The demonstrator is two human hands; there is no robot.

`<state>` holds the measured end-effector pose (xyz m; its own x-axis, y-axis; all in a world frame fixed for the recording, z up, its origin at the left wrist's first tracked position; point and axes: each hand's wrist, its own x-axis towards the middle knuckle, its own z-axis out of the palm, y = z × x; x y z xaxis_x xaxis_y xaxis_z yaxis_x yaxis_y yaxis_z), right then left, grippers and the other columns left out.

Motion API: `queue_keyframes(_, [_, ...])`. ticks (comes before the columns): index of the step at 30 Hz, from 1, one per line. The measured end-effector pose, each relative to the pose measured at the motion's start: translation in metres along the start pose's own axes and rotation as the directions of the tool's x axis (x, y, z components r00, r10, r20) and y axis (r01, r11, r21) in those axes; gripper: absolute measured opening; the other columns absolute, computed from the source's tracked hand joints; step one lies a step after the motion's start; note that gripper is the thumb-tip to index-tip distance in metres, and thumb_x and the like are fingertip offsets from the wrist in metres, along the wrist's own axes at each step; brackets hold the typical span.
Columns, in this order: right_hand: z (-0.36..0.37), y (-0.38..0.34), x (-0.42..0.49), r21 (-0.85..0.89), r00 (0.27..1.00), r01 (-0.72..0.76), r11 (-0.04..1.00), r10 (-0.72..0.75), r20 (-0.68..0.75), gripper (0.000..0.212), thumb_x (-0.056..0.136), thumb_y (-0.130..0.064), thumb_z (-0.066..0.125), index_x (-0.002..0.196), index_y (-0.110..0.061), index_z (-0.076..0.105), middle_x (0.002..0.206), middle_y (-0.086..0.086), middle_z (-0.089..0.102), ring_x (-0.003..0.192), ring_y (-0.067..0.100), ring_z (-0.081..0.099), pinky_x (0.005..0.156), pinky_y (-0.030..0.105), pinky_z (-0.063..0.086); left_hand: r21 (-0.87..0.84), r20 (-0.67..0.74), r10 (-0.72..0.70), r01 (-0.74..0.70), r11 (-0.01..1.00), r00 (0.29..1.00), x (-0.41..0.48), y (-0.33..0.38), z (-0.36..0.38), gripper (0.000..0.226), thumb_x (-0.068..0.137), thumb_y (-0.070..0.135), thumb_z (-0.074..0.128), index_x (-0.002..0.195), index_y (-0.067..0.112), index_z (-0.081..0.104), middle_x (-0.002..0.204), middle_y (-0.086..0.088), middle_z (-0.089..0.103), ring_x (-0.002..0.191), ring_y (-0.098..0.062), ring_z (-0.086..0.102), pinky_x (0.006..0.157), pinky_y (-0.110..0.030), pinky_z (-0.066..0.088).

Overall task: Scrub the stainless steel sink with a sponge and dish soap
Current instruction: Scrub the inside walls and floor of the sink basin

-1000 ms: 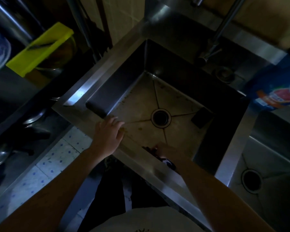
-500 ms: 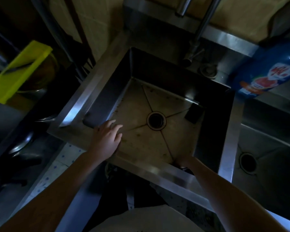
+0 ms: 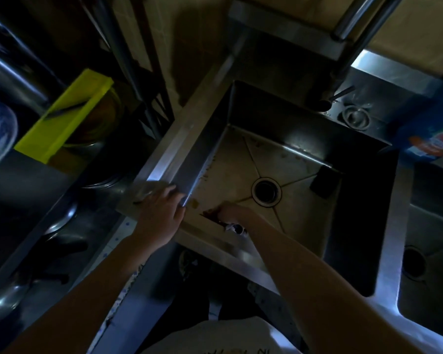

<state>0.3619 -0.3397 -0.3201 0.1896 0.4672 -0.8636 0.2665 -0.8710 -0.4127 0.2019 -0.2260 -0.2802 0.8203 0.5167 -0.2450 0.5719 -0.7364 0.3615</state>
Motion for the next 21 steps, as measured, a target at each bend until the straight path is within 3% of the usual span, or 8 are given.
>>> queue_keyframes(3, [0.004, 0.014, -0.002, 0.067, 1.0, 0.028, 0.997, -0.027, -0.013, 0.032, 0.097, -0.019, 0.044, 0.116, -0.002, 0.064, 0.096, 0.011, 0.062, 0.074, 0.021, 0.057, 0.068, 0.026, 0.045, 0.013, 0.031, 0.013, -0.014, 1.0, 0.999, 0.006, -0.001, 0.001, 0.032, 0.093, 0.029, 0.047, 0.123, 0.024, 0.055, 0.141, -0.003, 0.043, 0.129, -0.026, 0.041, 0.108, -0.049, 0.025])
queue_keyframes(5, [0.005, 0.032, -0.006, 0.029, 1.0, 0.009, 1.0, -0.009, -0.013, 0.028, 0.097, -0.019, 0.045, 0.111, -0.007, 0.067, 0.092, 0.008, 0.062, 0.076, 0.02, 0.056, 0.066, 0.024, 0.043, 0.004, 0.044, 0.028, -0.028, 1.0, 0.999, 0.009, 0.003, 0.002, 0.033, 0.092, 0.029, 0.048, 0.124, 0.025, 0.055, 0.141, -0.003, 0.044, 0.128, -0.027, 0.042, 0.107, -0.049, 0.026])
queue_keyframes(9, [0.006, 0.086, -0.02, 0.006, 0.994, -0.109, 0.994, 0.109, 0.008, 0.035, 0.097, -0.035, 0.047, 0.076, -0.01, 0.062, 0.076, 0.011, 0.056, 0.064, 0.018, 0.047, 0.065, 0.029, 0.036, -0.002, 0.082, 0.081, -0.081, 0.997, 0.993, 0.014, 0.02, 0.011, 0.035, 0.09, 0.029, 0.052, 0.124, 0.026, 0.056, 0.14, -0.003, 0.044, 0.129, -0.03, 0.038, 0.108, -0.048, 0.031])
queue_keyframes(13, [-0.002, 0.151, -0.043, 0.094, 0.977, -0.212, 0.973, 0.213, -0.003, 0.028, 0.095, -0.029, 0.053, 0.088, -0.005, 0.066, 0.069, 0.005, 0.052, 0.065, 0.018, 0.046, 0.066, 0.028, 0.037, -0.013, 0.162, 0.111, -0.11, 0.994, 0.981, 0.018, 0.042, 0.027, 0.037, 0.09, 0.032, 0.054, 0.126, 0.028, 0.054, 0.143, -0.001, 0.04, 0.132, -0.025, 0.037, 0.109, -0.044, 0.028])
queue_keyframes(15, [-0.006, 0.178, -0.057, 0.151, 0.965, -0.253, 0.956, 0.26, -0.03, 0.017, 0.094, -0.028, 0.053, 0.081, -0.018, 0.057, 0.073, -0.004, 0.048, 0.068, 0.011, 0.046, 0.072, 0.026, 0.038, -0.018, 0.191, 0.126, -0.125, 0.992, 0.974, 0.018, 0.053, 0.034, 0.037, 0.091, 0.034, 0.053, 0.127, 0.029, 0.052, 0.145, 0.001, 0.039, 0.132, -0.024, 0.036, 0.11, -0.046, 0.026])
queue_keyframes(18, [-0.006, 0.203, -0.074, 0.066, 0.948, -0.318, 0.946, 0.318, 0.002, 0.031, 0.094, -0.048, 0.046, 0.095, -0.018, 0.055, 0.089, 0.0, 0.053, 0.079, 0.015, 0.05, 0.072, 0.019, 0.038, -0.016, 0.209, 0.15, -0.15, 0.989, 0.966, 0.016, 0.067, 0.042, 0.038, 0.091, 0.038, 0.052, 0.127, 0.029, 0.052, 0.146, 0.002, 0.037, 0.132, -0.024, 0.036, 0.109, -0.044, 0.027])
queue_keyframes(19, [-0.006, 0.208, -0.076, 0.107, 0.946, -0.323, 0.94, 0.322, 0.026, 0.032, 0.096, -0.044, 0.045, 0.107, -0.016, 0.056, 0.105, 0.005, 0.056, 0.093, 0.019, 0.055, 0.071, 0.018, 0.041, -0.015, 0.21, 0.15, -0.15, 0.989, 0.966, 0.014, 0.071, 0.045, 0.038, 0.091, 0.038, 0.052, 0.127, 0.03, 0.051, 0.146, 0.003, 0.037, 0.132, -0.024, 0.036, 0.109, -0.044, 0.027])
queue_keyframes(21, [-0.007, 0.211, -0.075, 0.15, 0.953, -0.294, 0.944, 0.301, -0.023, 0.035, 0.097, -0.022, 0.047, 0.129, -0.007, 0.051, 0.135, 0.012, 0.05, 0.125, 0.029, 0.048, 0.092, 0.025, 0.046, -0.019, 0.216, 0.144, -0.143, 0.99, 0.966, 0.012, 0.076, 0.049, 0.038, 0.091, 0.04, 0.05, 0.128, 0.03, 0.05, 0.146, 0.004, 0.036, 0.133, -0.024, 0.034, 0.108, -0.044, 0.027])
